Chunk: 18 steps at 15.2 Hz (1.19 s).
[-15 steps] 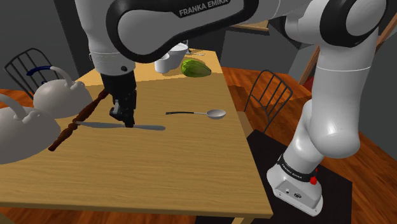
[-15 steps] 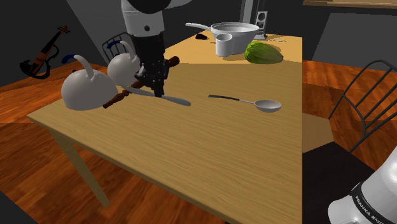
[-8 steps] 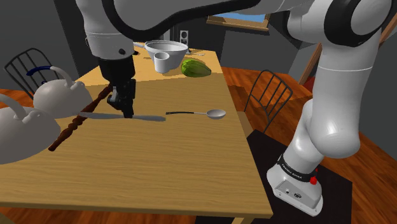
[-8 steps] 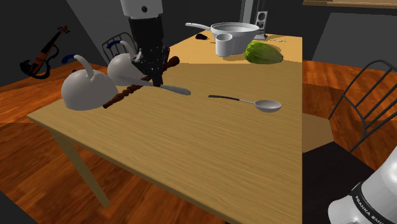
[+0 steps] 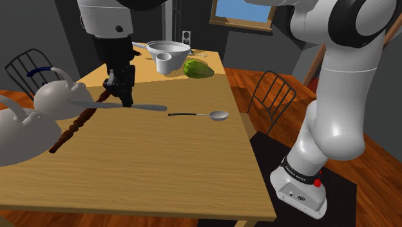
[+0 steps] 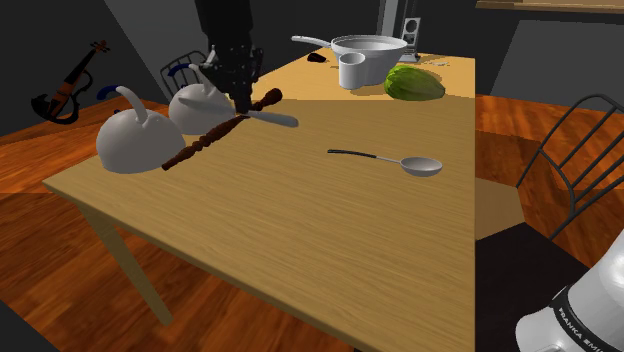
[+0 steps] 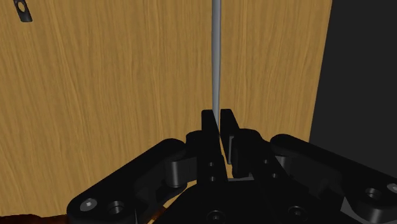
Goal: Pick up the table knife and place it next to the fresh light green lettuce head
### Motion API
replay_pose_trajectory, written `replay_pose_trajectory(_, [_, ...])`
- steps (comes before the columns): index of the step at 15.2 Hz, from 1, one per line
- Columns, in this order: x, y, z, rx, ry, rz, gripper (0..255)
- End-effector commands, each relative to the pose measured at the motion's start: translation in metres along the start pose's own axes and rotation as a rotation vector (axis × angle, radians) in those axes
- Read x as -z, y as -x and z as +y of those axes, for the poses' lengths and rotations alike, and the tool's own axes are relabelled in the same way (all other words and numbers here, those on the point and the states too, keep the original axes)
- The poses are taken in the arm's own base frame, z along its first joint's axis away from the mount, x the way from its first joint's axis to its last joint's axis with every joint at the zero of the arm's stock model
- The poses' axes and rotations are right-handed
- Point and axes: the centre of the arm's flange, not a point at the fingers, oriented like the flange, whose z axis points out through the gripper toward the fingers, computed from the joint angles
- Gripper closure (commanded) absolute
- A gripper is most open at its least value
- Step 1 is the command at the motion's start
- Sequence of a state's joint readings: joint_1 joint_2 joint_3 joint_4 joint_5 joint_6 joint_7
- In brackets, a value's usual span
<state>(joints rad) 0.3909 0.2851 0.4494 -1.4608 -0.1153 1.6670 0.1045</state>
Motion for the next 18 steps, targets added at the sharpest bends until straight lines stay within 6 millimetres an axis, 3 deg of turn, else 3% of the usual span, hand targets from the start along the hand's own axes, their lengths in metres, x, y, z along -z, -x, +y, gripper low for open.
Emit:
replay_pose_trajectory(1, [0.009, 0.001, 0.000, 0.000, 0.000, -0.001, 255])
replay_pose_trajectory(4, [0.021, 0.002, 0.000, 0.000, 0.000, -0.001, 255])
replay_pose_trajectory(18, [0.019, 0.062, 0.175, 0.000, 0.000, -0.001, 255])
